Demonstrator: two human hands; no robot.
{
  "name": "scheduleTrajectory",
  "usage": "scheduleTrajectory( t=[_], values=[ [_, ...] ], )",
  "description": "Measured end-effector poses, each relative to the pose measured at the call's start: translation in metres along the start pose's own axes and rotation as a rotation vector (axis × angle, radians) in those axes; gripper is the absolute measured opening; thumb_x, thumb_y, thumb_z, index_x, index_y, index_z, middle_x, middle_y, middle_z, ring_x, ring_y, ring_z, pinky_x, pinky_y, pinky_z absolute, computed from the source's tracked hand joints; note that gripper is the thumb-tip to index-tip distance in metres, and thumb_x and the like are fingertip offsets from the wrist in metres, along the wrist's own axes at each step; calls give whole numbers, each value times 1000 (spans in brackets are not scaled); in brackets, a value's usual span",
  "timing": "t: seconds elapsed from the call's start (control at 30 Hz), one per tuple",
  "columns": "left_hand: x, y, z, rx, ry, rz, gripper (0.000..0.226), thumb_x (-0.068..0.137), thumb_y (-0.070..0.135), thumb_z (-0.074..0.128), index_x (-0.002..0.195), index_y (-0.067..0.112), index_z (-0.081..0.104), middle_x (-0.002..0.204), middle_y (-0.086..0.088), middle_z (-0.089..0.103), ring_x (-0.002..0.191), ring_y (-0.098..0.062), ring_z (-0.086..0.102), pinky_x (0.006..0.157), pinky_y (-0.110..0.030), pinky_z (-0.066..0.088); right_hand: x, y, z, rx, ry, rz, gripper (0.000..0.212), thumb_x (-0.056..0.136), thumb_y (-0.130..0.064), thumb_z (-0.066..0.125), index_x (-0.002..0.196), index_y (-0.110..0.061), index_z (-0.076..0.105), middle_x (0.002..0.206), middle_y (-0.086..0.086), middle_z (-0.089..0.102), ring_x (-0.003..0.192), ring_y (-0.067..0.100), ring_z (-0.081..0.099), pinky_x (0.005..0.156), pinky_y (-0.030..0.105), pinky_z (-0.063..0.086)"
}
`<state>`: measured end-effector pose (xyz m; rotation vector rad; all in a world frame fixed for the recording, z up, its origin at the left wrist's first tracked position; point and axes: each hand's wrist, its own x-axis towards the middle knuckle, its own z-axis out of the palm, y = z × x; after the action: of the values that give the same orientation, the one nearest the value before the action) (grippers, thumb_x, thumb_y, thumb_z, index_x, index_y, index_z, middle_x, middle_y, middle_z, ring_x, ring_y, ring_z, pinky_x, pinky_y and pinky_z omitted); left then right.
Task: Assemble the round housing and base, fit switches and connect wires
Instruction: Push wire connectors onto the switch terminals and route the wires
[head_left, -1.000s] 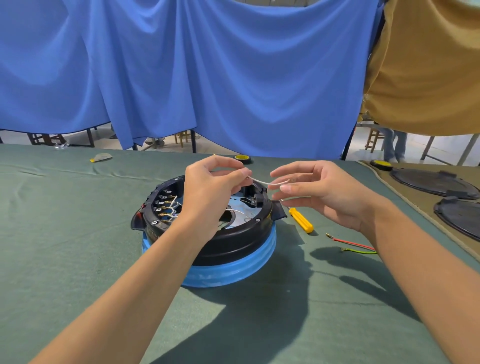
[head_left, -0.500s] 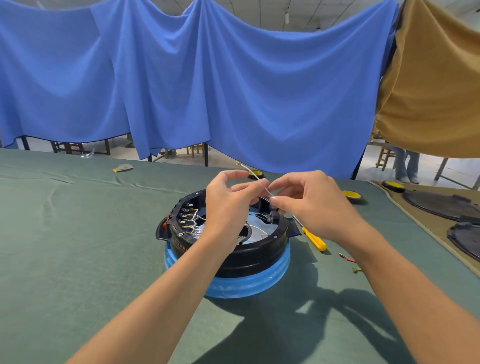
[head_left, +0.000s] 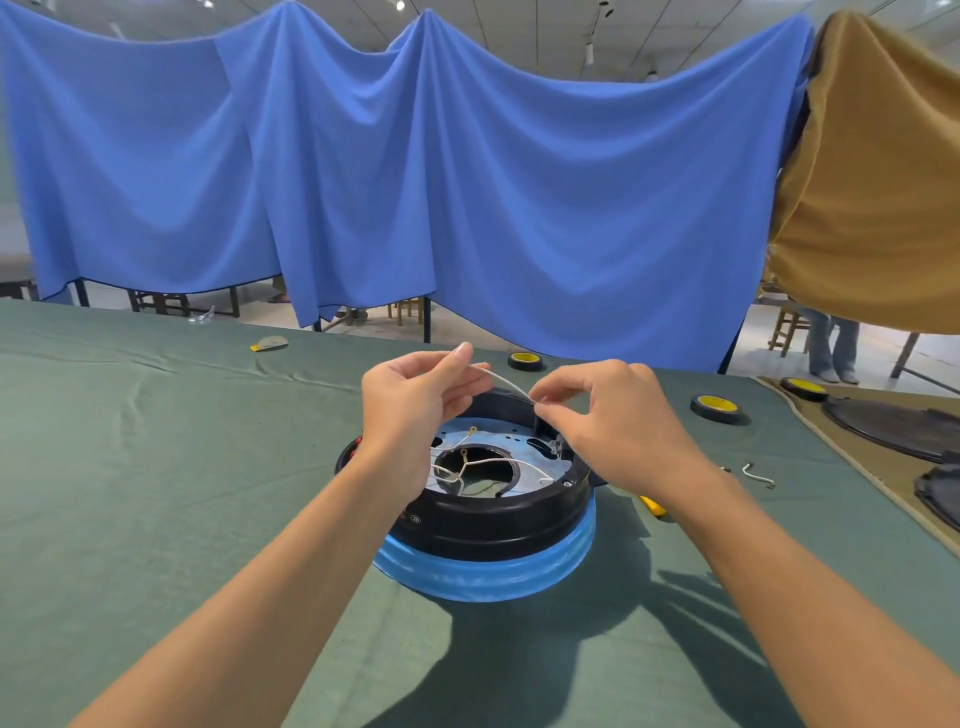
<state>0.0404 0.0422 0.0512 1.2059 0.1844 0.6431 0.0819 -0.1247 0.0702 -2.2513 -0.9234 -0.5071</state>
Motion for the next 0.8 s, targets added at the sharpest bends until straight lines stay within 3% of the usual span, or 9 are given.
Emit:
scheduleTrajectory(
  t=[0.07,0.13,0.3,0.4,0.53,0.67,0.8],
  values=[
    [0,1,-1,8,-8,23,16,86,21,74,89,5,72,84,-9,77,80,-22,76,63,-18,56,5,-9,7,-15,51,-75,12,89,-25,66,97,-24,74,91,-11,73,88,12,62,94,37,43],
    [1,2,-3,5,-24,37,18,84,22,76,88,5,72,83,-10,77,79,-22,76,64,-20,57,11,-19,15,26,67,-104,16,90,-27,65,104,-24,73,90,-9,73,79,8,61,91,34,45],
    [4,3,-11,44,1,76,18,82,24,78,81,7,74,79,-9,77,76,-20,76,63,-17,56,25,-32,29,136,72,-83,16,90,-14,65,103,-16,74,89,-1,73,90,18,65,88,36,52],
    [8,2,-20,163,18,135,22,88,29,73,76,10,75,75,-6,77,74,-17,75,62,-17,54,29,-33,34,149,10,-89,16,92,-12,62,102,-14,73,85,0,72,85,17,66,85,38,54],
    [21,-1,-44,490,182,299,25,96,31,62,77,18,71,72,4,75,71,-8,73,78,-31,57,35,-25,38,146,-141,-26,21,96,-7,55,110,-12,70,77,-9,60,67,0,57,74,22,55],
    [25,-9,-64,664,210,304,25,98,32,57,98,16,75,85,13,72,88,-8,67,82,-27,47,39,-21,45,124,-188,-3,19,95,-13,57,108,-16,71,84,-11,61,75,-2,51,73,15,38],
    [24,-26,-74,702,152,266,28,100,34,54,111,17,74,84,29,63,88,3,61,76,-19,42,43,-25,55,121,-218,-9,14,95,-18,59,99,-17,73,62,-15,58,62,-2,50,65,17,39]
  ],
)
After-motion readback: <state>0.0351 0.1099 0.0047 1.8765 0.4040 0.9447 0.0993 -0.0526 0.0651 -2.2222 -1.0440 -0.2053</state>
